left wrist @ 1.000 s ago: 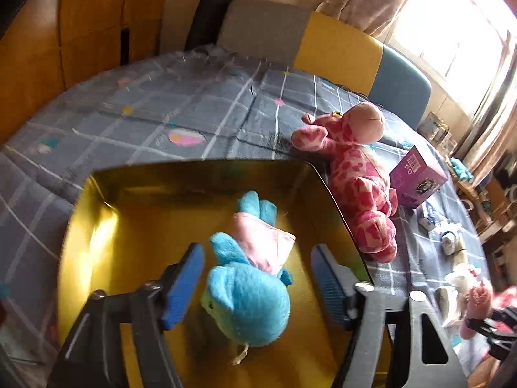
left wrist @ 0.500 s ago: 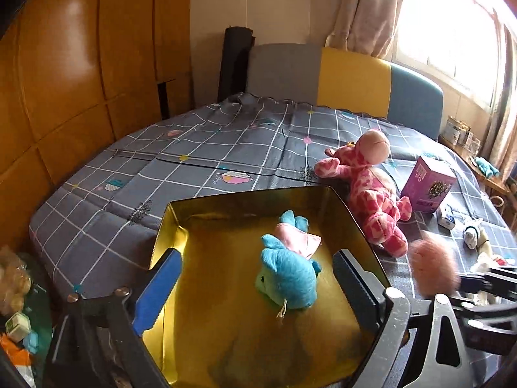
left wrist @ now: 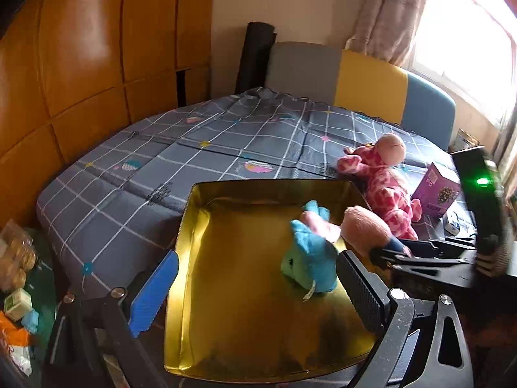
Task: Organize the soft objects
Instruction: 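Release the elephant in the tray with the left gripper while the right gripper lowers the towel roll into it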
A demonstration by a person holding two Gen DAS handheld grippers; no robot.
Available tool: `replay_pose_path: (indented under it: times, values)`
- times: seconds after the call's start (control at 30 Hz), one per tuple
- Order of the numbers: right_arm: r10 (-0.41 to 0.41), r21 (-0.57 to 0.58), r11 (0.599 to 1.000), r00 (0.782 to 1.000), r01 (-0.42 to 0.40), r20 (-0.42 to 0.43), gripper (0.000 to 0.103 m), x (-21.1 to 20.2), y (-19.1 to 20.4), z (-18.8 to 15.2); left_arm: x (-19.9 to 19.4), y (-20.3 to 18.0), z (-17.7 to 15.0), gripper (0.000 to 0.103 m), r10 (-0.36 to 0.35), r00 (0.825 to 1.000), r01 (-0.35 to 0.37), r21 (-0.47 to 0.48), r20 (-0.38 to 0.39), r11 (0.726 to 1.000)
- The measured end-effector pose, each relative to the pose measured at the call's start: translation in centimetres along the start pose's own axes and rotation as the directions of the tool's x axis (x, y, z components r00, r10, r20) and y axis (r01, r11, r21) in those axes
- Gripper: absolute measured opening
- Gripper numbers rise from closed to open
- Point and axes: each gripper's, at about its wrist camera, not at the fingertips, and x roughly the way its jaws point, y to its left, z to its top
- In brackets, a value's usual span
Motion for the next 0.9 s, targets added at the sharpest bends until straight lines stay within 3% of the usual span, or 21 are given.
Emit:
replay_pose_path:
  times: [0.17,0.23,0.3,0.63,0.9]
  values:
    - [-0.045,-0.017,0.999,0.999,0.045,-0.031,0.048,2.7,1.2,0.7,0.1,1.6,-0.1,0.099,0.022,1.000,-0.022,-0.036,-0.004,0.999]
    - [-0.063,-0.028,0.998,0.998,0.062,-0.017,0.061,2.6,1.7,0.3,0.0,2.1,-0.2,0.099,0.033,0.999,-0.033,-0.044,-0.001,0.998]
    - [-0.081,-0.054,0.995,0.996,0.082,0.023,0.064,1.7,2.3,-0.3,0.0,2.5,-0.2,0.099,0.036,0.999,-0.036,-0.056,-0.005,0.998]
    - [-0.145,-0.060,0.985,0.963,0.163,0.226,0.064,-4.6,4.1,-1.8,-0.6,2.7,-0.5,0.099,0.047,0.999,-0.047,-0.068,-0.003,0.997]
    - [-0.143,-0.053,0.985,0.941,0.167,0.308,0.064,-8.0,4.8,-2.1,-1.2,2.6,-0.4,0.099,0.052,0.999,-0.052,-0.066,0.003,0.996]
